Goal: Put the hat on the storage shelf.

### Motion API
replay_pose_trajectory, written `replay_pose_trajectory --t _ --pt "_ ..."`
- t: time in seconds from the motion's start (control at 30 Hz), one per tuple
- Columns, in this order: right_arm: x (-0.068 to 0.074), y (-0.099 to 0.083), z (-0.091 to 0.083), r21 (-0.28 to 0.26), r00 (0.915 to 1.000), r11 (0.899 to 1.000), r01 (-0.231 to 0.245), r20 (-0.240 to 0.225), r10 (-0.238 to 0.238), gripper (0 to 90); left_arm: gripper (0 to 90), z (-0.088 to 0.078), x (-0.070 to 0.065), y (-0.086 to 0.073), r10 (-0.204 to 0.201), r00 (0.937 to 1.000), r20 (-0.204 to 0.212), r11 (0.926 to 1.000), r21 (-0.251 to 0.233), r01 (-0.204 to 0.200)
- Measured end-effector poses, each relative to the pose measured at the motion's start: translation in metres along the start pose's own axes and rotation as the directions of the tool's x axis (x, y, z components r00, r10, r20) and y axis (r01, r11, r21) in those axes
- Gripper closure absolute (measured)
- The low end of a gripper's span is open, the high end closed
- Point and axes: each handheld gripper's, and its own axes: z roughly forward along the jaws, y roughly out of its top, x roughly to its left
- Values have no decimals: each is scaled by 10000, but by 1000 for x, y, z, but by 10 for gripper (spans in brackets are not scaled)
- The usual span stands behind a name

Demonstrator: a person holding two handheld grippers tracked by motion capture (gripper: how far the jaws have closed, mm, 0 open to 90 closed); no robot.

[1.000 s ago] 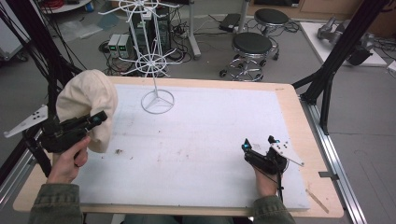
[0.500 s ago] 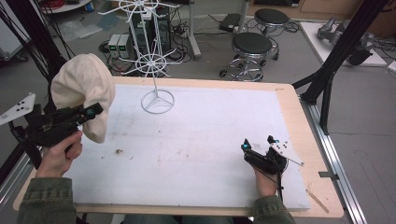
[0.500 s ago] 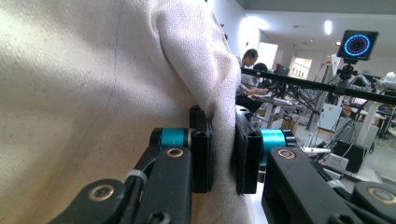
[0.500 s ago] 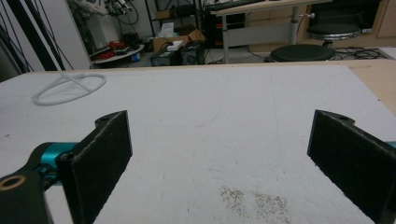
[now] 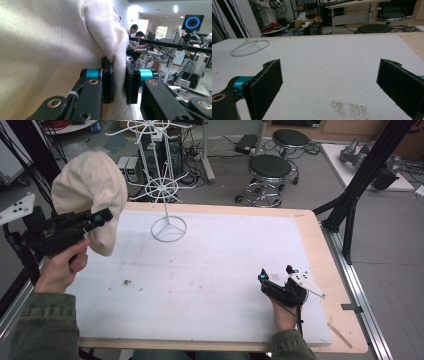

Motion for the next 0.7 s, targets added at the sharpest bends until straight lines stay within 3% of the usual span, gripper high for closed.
replay_pose_trajectory --t 0.23,0.43,0.53,0.6,0.7 --pt "0 0 1 29 10000 10000 -28 -19 28 54 795 24 6 31 203 9998 94 9998 92 -204" --pt "-1 -1 3 61 10000 10000 -46 -55 46 54 793 51 10 62 670 9976 184 9956 640 -680" --pt "0 -1 3 51 10000 10000 -26 -41 27 54 786 62 13 76 832 9959 348 9945 602 -852" --pt "0 -1 2 48 9999 10000 85 -92 -85 54 786 65 15 80 855 9958 339 9948 521 -872" --pt "1 -1 2 74 9998 9999 142 -164 -140 54 787 82 22 92 997 9950 -36 9937 516 -994"
